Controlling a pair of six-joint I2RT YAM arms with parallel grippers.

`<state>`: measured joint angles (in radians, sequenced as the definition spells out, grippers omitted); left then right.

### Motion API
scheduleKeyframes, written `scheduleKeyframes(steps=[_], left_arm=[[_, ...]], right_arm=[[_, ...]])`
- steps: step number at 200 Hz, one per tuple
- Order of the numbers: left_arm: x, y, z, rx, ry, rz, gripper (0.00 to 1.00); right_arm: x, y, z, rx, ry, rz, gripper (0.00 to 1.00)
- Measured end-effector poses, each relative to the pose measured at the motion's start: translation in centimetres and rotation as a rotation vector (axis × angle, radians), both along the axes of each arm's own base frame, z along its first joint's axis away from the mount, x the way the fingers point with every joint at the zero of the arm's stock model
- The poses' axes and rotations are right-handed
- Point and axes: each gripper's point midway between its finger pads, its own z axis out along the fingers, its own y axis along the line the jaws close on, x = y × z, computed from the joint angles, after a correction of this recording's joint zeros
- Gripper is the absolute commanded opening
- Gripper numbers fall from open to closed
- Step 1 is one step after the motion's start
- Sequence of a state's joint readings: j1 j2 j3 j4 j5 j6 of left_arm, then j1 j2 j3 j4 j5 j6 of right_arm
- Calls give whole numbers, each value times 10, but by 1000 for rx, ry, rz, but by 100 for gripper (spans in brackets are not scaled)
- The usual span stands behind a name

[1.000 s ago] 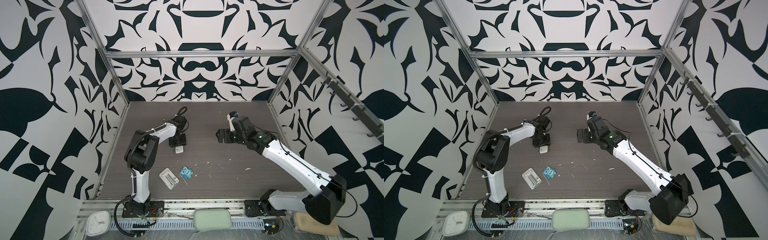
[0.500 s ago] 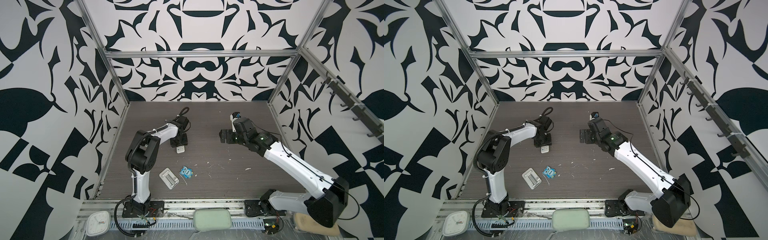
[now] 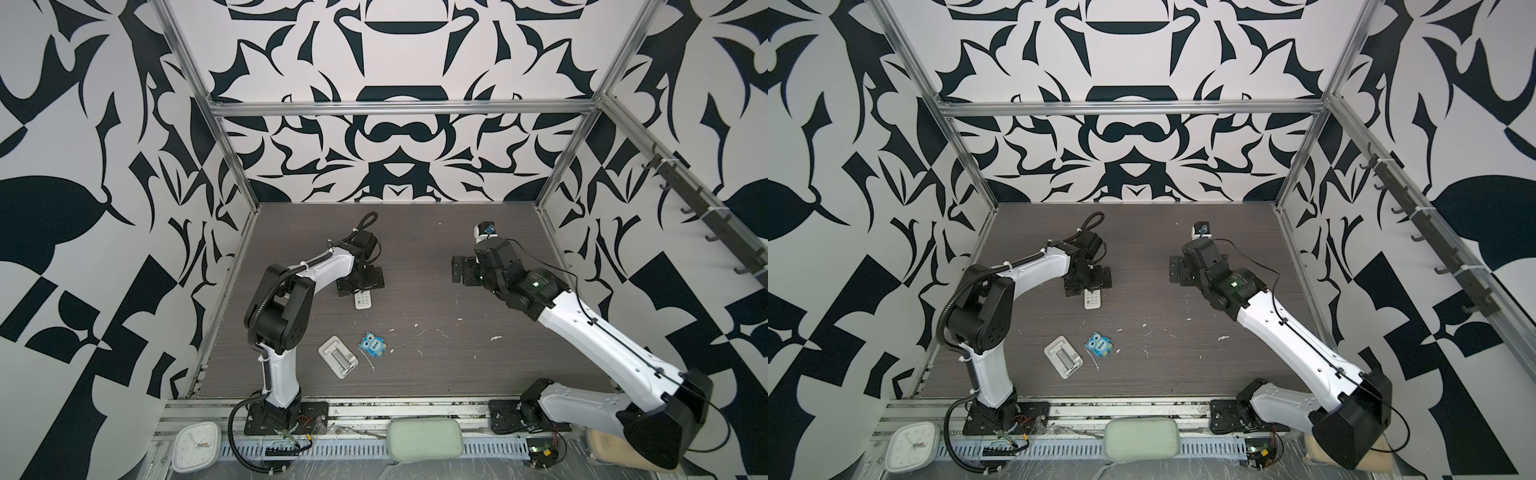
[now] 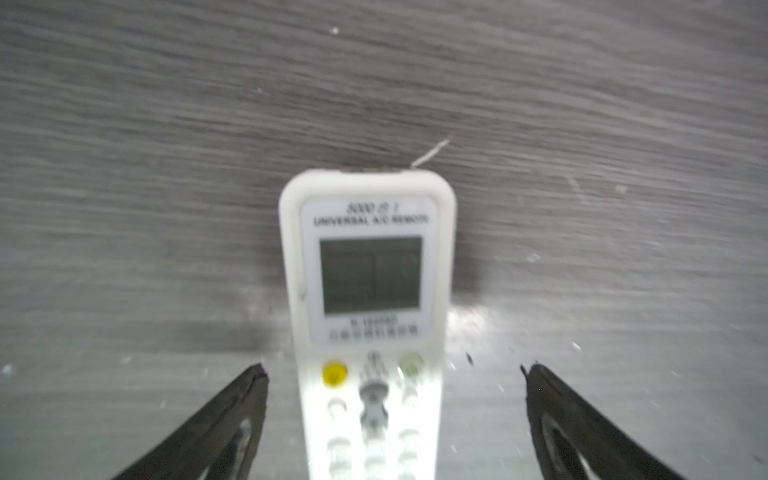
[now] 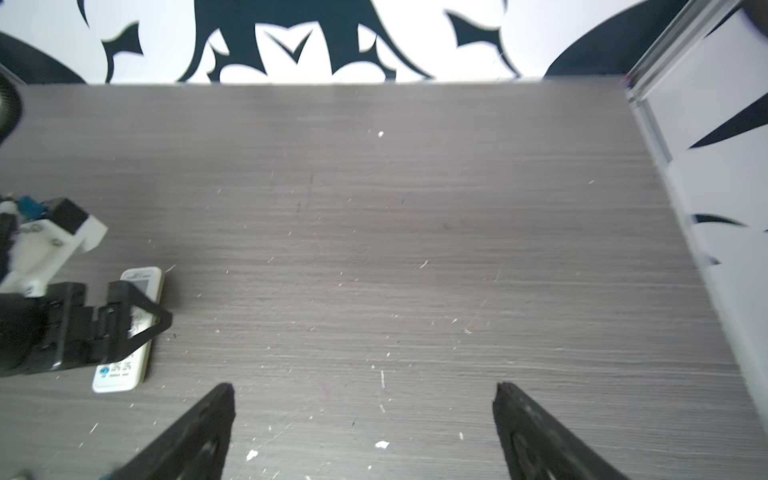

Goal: Load the batteries into the remote control

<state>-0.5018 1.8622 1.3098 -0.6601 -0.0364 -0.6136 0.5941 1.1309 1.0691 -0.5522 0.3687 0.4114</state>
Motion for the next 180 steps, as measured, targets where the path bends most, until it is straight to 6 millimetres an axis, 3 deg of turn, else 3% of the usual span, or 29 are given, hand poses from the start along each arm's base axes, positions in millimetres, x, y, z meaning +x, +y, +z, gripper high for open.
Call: scheduleKeyframes(steps=[41, 71, 123, 154, 180], left_arm=[[-15, 3, 71, -124, -160, -24, 99], [-36, 35, 102, -160, -286, -1, 99], [-59, 159, 99, 61, -437, 298, 99], [-71, 201, 86, 245, -475, 382, 99], [-63, 223, 80, 374, -519, 405, 99]], right_arm=[[-5, -38, -13, -59, -72, -91, 100], [1, -73, -38, -104, -93, -208, 100], [10, -102, -96, -210, -93, -276, 100], [21, -112, -117, -248, -102, -262, 100], [35, -124, -133, -288, -78, -263, 100]])
